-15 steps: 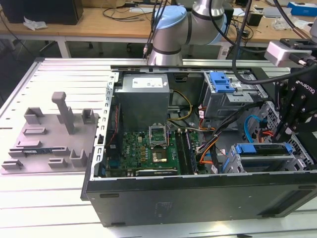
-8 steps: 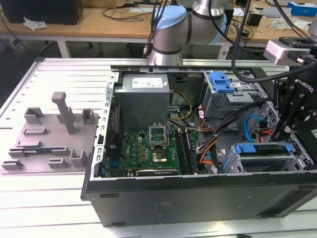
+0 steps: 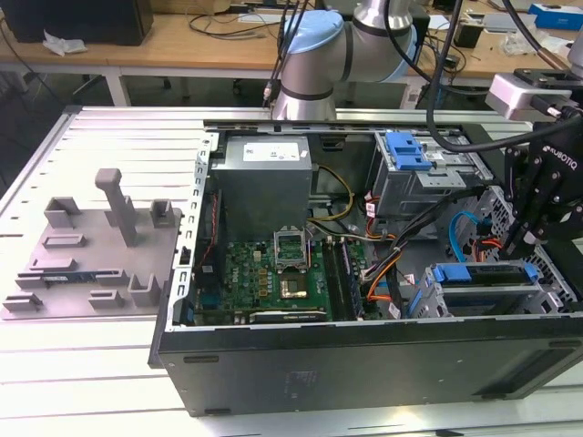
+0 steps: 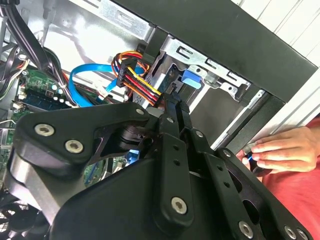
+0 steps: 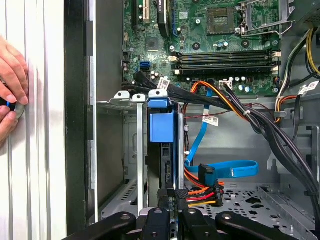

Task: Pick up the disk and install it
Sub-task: 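Insert the first disk wire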

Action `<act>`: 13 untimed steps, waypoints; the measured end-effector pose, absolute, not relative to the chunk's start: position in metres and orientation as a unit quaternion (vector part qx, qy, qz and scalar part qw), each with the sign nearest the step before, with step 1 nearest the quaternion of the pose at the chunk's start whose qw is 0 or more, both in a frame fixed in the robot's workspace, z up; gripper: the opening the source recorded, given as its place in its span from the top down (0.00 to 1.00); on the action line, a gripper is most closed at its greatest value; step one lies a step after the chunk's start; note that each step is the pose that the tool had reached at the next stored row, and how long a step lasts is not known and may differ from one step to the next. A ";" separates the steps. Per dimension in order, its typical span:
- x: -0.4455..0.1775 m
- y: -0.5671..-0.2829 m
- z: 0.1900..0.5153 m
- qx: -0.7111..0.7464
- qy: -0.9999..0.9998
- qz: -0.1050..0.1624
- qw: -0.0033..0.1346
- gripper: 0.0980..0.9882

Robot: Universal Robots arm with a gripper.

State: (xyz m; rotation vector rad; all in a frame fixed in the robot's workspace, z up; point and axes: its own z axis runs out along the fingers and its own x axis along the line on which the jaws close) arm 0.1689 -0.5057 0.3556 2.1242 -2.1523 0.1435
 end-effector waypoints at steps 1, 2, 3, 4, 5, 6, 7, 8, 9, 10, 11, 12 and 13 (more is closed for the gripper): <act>0.169 -0.506 0.356 0.701 -0.710 0.047 0.057 0.93; 0.169 -0.506 0.356 0.701 -0.710 0.047 0.057 0.93; 0.169 -0.506 0.355 0.701 -0.710 0.047 0.057 0.93; 0.169 -0.506 0.355 0.701 -0.710 0.047 0.057 0.93; 0.169 -0.506 0.355 0.701 -0.710 0.047 0.057 0.93; 0.168 -0.506 0.355 0.701 -0.710 0.047 0.057 0.93; 0.168 -0.506 0.354 0.701 -0.710 0.047 0.057 0.93; 0.168 -0.506 0.354 0.701 -0.710 0.047 0.057 0.93; 0.168 -0.507 0.353 0.701 -0.710 0.047 0.057 0.93; 0.168 -0.507 0.353 0.701 -0.710 0.047 0.057 0.93; 0.168 -0.507 0.352 0.701 -0.710 0.047 0.057 0.93; 0.168 -0.507 0.352 0.701 -0.710 0.047 0.057 0.93; 0.168 -0.508 0.351 0.701 -0.710 0.047 0.057 0.93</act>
